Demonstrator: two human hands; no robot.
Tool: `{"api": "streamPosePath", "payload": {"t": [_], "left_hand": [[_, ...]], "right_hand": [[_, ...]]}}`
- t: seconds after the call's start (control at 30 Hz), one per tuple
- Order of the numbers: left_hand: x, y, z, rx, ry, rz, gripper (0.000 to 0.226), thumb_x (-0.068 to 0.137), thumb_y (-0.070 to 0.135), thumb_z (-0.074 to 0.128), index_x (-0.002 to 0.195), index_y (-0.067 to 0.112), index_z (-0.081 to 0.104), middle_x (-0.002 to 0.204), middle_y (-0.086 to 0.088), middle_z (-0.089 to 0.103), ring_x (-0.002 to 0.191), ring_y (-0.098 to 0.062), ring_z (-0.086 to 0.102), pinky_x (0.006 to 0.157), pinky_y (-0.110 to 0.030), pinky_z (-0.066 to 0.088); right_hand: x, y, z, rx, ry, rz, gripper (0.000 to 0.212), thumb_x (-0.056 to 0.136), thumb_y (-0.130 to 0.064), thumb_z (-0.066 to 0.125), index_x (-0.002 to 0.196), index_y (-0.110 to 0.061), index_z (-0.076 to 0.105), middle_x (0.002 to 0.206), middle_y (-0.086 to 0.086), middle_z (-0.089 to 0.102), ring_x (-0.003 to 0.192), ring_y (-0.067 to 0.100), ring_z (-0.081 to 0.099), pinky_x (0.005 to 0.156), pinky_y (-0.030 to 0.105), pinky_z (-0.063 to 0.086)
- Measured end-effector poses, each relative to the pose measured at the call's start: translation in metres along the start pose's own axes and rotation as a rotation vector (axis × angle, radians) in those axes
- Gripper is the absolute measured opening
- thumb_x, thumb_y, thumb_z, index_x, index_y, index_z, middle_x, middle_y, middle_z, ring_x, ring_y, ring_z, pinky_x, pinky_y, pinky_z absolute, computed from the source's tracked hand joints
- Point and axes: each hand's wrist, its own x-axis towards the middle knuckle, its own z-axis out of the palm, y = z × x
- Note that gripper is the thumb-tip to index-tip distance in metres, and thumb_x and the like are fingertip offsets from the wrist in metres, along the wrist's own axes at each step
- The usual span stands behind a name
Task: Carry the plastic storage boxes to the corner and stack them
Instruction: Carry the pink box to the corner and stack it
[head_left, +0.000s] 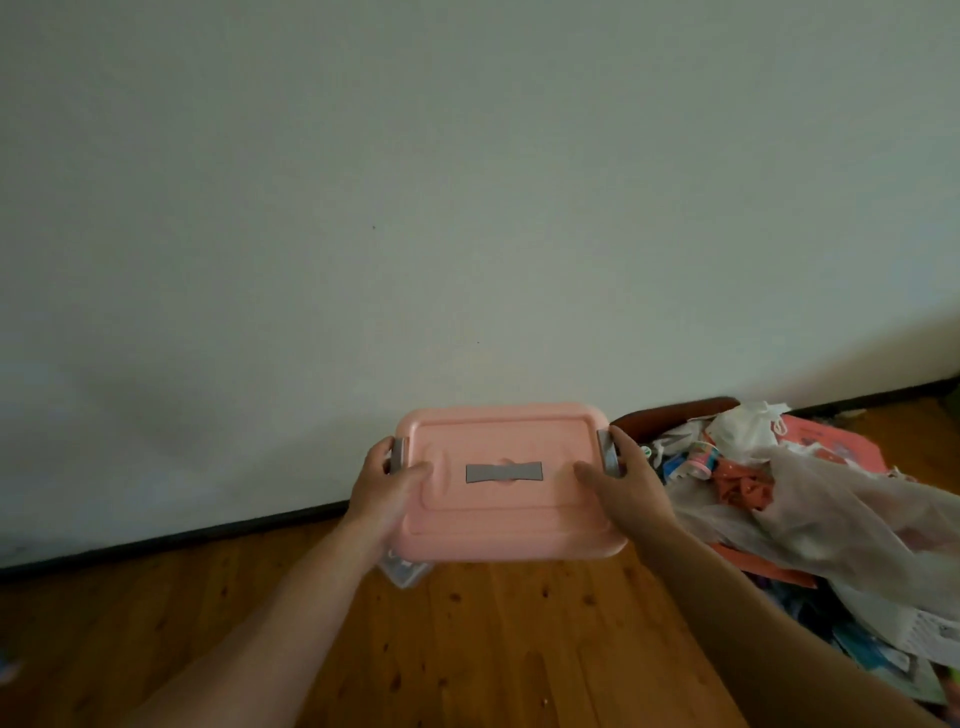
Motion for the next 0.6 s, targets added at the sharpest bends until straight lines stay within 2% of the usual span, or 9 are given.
{"api": "streamPosePath", "payload": {"t": [0.17, 0.27, 0.37, 0.43, 0.53, 0.6], "left_hand": [[-0.030, 0.003, -0.019, -0.064, 0.145, 0.004, 0.059, 0.085, 0.016, 0.064, 0.139, 0.027, 0.043, 0.116, 0.003, 0.055, 0.088, -0.011, 0.053, 0.059, -0.025, 0.038], [-0.055, -0.001, -0.027, -0.114, 0.222, -0.010, 0.060, 0.084, 0.011, 0.063, 0.139, 0.025, 0.043, 0.120, 0.000, 0.055, 0.095, -0.017, 0.054, 0.063, -0.026, 0.042], [-0.084, -0.009, -0.036, -0.145, 0.315, -0.021, 0.062, 0.084, 0.008, 0.062, 0.141, 0.024, 0.041, 0.126, -0.003, 0.054, 0.102, -0.022, 0.053, 0.075, -0.031, 0.044], [-0.104, -0.015, -0.040, -0.183, 0.371, -0.029, 0.064, 0.085, 0.006, 0.062, 0.142, 0.024, 0.040, 0.127, -0.003, 0.052, 0.102, -0.021, 0.051, 0.072, -0.031, 0.043], [-0.132, -0.030, -0.048, -0.231, 0.433, -0.031, 0.064, 0.086, 0.008, 0.063, 0.142, 0.026, 0.038, 0.131, -0.004, 0.051, 0.103, -0.020, 0.050, 0.064, -0.030, 0.043], [-0.152, -0.038, -0.053, -0.260, 0.480, -0.040, 0.065, 0.087, 0.011, 0.064, 0.143, 0.027, 0.037, 0.134, -0.003, 0.049, 0.108, -0.021, 0.050, 0.076, -0.038, 0.049]], "right_hand": [[0.000, -0.015, 0.007, -0.042, -0.071, -0.073, 0.071, 0.091, -0.037, 0.061, 0.150, -0.035, 0.023, 0.141, 0.004, 0.049, 0.097, 0.015, 0.047, 0.071, 0.033, 0.042], [-0.005, -0.022, 0.010, -0.086, -0.134, -0.130, 0.070, 0.091, -0.037, 0.062, 0.150, -0.033, 0.025, 0.141, 0.005, 0.050, 0.095, 0.014, 0.045, 0.068, 0.030, 0.040], [-0.016, -0.030, 0.012, -0.113, -0.210, -0.206, 0.068, 0.091, -0.035, 0.062, 0.150, -0.030, 0.027, 0.141, 0.007, 0.050, 0.103, 0.020, 0.052, 0.073, 0.032, 0.042], [-0.024, -0.035, 0.012, -0.140, -0.262, -0.261, 0.068, 0.092, -0.035, 0.062, 0.150, -0.028, 0.027, 0.141, 0.007, 0.050, 0.111, 0.024, 0.054, 0.075, 0.034, 0.043], [-0.040, -0.042, 0.014, -0.166, -0.336, -0.322, 0.067, 0.092, -0.033, 0.061, 0.150, -0.027, 0.027, 0.139, 0.007, 0.051, 0.109, 0.023, 0.054, 0.080, 0.037, 0.046], [-0.052, -0.045, 0.017, -0.186, -0.373, -0.354, 0.068, 0.092, -0.033, 0.061, 0.150, -0.027, 0.027, 0.139, 0.007, 0.051, 0.113, 0.026, 0.054, 0.087, 0.041, 0.048]]}}
